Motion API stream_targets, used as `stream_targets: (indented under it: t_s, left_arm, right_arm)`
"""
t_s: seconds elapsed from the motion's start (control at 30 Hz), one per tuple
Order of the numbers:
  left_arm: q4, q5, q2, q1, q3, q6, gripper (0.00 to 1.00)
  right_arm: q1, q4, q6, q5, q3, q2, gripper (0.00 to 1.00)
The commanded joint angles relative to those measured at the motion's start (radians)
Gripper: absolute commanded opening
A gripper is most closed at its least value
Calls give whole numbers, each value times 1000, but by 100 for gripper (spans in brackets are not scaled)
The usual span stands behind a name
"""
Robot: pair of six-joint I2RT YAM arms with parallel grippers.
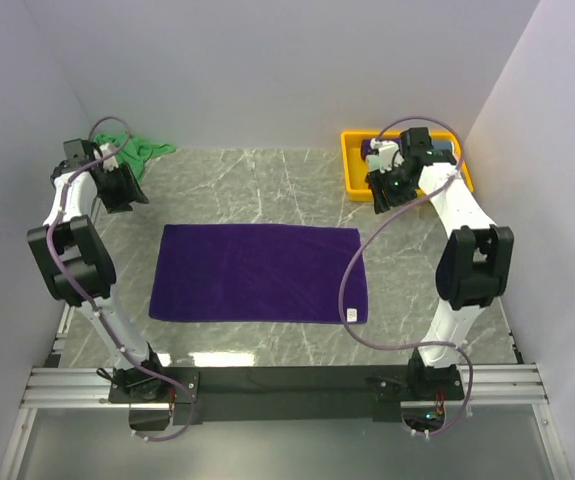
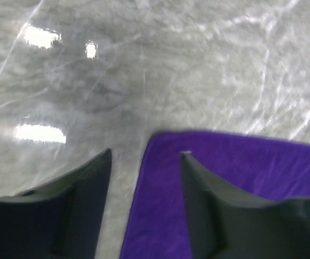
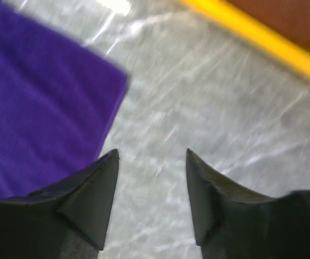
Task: Roll the towels
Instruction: Flatten the towel
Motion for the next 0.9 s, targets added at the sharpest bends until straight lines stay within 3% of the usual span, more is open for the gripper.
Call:
stream_targets:
  t_s: [0.0, 0.13, 0.23, 0.47, 0.6, 0.87]
  left_arm:
    - [1, 35, -147, -6, -78, 145, 49]
    - [-98, 114, -184, -31, -141, 350, 31]
    - [-224, 164, -210, -43, -222, 486, 30]
    - [-364, 75, -330, -48, -446, 733, 34]
    - [-423, 54, -428, -37, -542, 787, 32]
    - [-483, 48, -431, 3, -608, 780, 31]
  right_arm:
    - [33, -130, -40, -18, -77, -96, 56]
    - [93, -163, -46, -32, -181, -141, 43]
    - [156, -209, -67, -49, -250, -178, 39]
    - [324, -210, -104, 14, -450, -265, 34]
    - [406, -187, -94, 28, -543, -296, 28]
    - [513, -125, -58, 63, -663, -330, 25]
